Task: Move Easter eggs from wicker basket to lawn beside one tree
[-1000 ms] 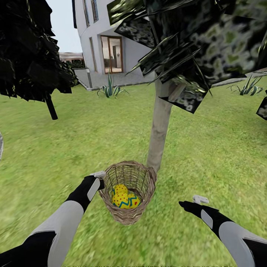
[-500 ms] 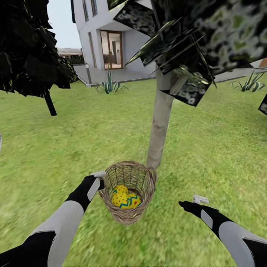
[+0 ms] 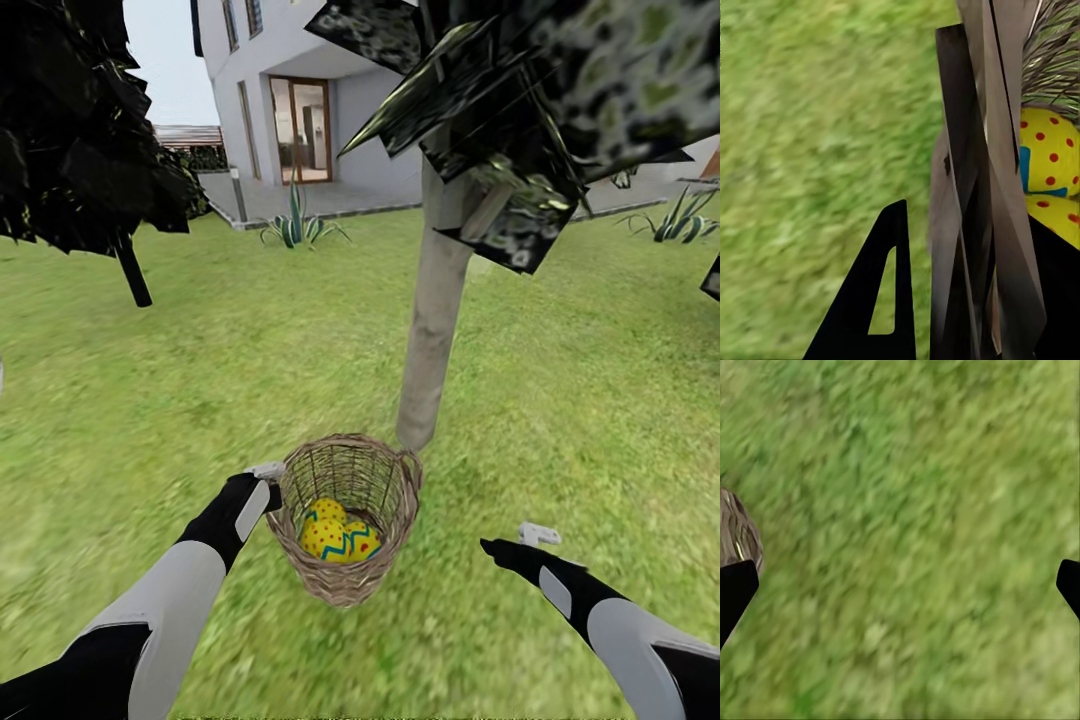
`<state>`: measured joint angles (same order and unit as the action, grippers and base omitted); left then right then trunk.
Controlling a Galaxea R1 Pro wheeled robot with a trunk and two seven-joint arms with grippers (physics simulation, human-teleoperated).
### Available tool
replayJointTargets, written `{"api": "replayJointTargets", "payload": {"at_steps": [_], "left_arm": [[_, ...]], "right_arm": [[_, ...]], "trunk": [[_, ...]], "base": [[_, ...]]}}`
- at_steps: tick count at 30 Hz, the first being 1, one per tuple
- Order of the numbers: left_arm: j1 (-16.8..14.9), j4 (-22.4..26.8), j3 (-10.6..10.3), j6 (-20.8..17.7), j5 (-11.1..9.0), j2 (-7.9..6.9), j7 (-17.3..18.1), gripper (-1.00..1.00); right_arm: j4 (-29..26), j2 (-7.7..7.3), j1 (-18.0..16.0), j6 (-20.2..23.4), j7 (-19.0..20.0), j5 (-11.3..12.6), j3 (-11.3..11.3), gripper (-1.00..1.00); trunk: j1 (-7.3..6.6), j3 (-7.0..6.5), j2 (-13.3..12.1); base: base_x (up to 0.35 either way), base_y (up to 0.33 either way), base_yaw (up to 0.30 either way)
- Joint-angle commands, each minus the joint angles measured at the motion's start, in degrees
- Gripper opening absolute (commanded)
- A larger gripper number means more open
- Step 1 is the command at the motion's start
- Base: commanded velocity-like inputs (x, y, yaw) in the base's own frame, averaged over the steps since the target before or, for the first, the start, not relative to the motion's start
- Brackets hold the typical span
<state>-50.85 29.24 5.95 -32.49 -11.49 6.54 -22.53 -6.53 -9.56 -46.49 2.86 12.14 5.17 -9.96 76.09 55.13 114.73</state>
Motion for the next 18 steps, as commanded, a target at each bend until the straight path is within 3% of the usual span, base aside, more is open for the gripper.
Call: {"api": "replayJointTargets", "payload": {"at_steps": [1,6,14,18], "left_arm": [[-0.04,0.12,0.20,-0.02,-0.73,0.05,-0.41,-1.00],[-0.04,0.12,0.20,-0.02,-0.73,0.05,-0.41,-1.00],[-0.04,0.12,0.20,-0.01,-0.73,0.05,-0.41,-1.00],[-0.04,0.12,0.20,-0.02,-0.73,0.05,-0.41,-1.00]], "right_arm": [[-0.07,-0.02,-0.01,0.30,0.25,0.54,-0.14,1.00],[-0.07,-0.02,0.00,0.30,0.25,0.54,-0.14,1.00],[-0.07,-0.02,0.00,0.30,0.25,0.54,-0.14,1.00],[-0.07,-0.02,0.00,0.30,0.25,0.54,-0.14,1.00]], "trunk": [[0.21,0.29,0.44],[1.31,1.43,2.44],[1.31,1.80,2.44],[1.31,1.86,2.44]], "base": [[0.000,0.000,0.135],[0.000,0.000,0.220],[0.000,0.000,0.243],[0.000,0.000,0.073]]}}
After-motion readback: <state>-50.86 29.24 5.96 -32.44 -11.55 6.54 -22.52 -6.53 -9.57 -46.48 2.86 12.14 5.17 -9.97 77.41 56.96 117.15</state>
